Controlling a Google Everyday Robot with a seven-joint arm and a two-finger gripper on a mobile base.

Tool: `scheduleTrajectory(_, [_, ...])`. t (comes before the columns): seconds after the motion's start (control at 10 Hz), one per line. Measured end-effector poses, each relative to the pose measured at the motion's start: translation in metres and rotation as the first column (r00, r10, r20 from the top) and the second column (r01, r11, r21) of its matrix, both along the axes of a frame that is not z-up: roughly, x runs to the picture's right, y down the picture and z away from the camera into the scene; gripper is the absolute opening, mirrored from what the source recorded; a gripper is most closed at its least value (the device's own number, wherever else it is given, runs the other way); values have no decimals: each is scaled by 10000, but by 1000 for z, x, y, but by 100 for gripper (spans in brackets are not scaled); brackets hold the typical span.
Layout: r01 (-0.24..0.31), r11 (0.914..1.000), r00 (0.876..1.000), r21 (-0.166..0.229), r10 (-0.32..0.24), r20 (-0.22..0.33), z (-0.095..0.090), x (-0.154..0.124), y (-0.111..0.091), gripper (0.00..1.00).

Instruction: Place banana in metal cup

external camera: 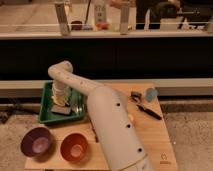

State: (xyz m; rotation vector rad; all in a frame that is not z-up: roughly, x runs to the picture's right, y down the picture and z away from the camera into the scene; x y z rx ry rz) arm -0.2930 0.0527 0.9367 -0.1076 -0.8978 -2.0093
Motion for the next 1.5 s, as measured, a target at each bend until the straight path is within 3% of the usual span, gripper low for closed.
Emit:
scheduleTrajectory(0.2, [6,10000,10000,-37,-6,26,0,0,0,0])
scheduleTrajectory(0.7, [-116,9999,9998,3,116,188,-7,4,-8,0])
scheduleTrajectory(1.5, [-235,9984,9993,512,219,318,-38,15,-37,0])
